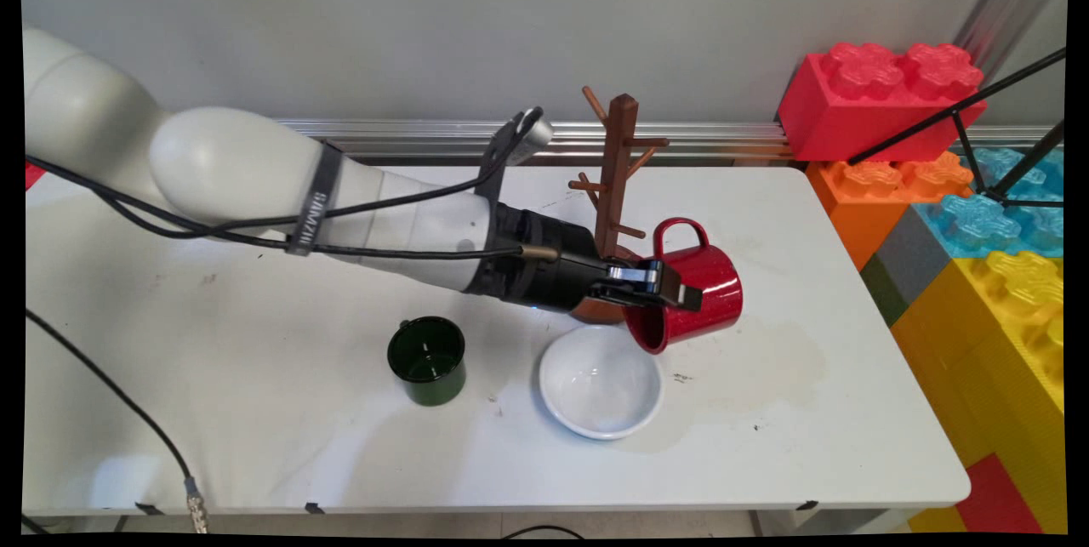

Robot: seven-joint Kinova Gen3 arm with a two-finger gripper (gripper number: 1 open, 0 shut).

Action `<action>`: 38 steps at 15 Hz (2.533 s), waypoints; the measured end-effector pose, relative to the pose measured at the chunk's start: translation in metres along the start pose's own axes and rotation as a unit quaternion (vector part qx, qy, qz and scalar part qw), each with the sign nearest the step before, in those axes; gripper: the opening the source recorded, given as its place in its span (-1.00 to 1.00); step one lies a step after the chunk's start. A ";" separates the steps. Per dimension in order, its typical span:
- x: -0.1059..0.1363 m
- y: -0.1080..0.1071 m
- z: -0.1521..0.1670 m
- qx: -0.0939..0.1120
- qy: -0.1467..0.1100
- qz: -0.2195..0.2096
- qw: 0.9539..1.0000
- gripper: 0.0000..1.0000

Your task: Place the picked object on the table

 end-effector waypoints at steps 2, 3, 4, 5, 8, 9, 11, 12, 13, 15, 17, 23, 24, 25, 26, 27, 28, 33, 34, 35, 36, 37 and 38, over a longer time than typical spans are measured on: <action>0.003 0.004 -0.009 -0.006 -0.006 0.008 1.000 -1.00; 0.005 0.006 -0.014 -0.008 -0.008 0.012 1.000 -1.00; 0.006 0.007 -0.019 -0.010 -0.009 0.015 1.000 -1.00; 0.009 0.008 -0.024 -0.012 -0.012 0.020 1.000 -1.00; 0.016 0.007 -0.038 -0.016 -0.021 0.037 0.999 -1.00; 0.018 0.007 -0.044 -0.017 -0.025 0.043 0.999 -1.00; 0.021 0.005 -0.053 -0.019 -0.033 0.055 0.998 -1.00; 0.023 0.005 -0.059 -0.021 -0.038 0.064 0.997 -1.00; 0.025 0.004 -0.063 -0.022 -0.042 0.071 0.996 -1.00; 0.029 0.003 -0.075 -0.025 -0.054 0.090 0.994 -1.00; 0.034 0.002 -0.086 -0.026 -0.065 0.109 0.992 -1.00; 0.058 -0.008 -0.126 -0.005 -0.100 0.177 0.979 -1.00; 0.062 -0.010 -0.133 0.001 -0.107 0.189 0.976 -1.00; 0.067 -0.013 -0.139 0.007 -0.114 0.199 0.973 -1.00; 0.071 -0.015 -0.146 0.015 -0.122 0.211 0.970 -1.00; 0.076 -0.018 -0.153 0.023 -0.130 0.223 0.966 -1.00; 0.081 -0.020 -0.158 0.029 -0.137 0.233 0.962 -1.00; 0.103 -0.032 -0.185 0.070 -0.175 0.289 0.939 -1.00; 0.107 -0.034 -0.189 0.077 -0.180 0.297 0.934 -1.00; 0.113 -0.037 -0.193 0.089 -0.187 0.308 0.928 -1.00; 0.119 -0.040 -0.199 0.104 -0.197 0.320 0.921 -1.00; 0.126 -0.043 -0.203 0.120 -0.207 0.329 0.914 -1.00; 0.131 -0.045 -0.207 0.134 -0.216 0.335 0.907 -1.00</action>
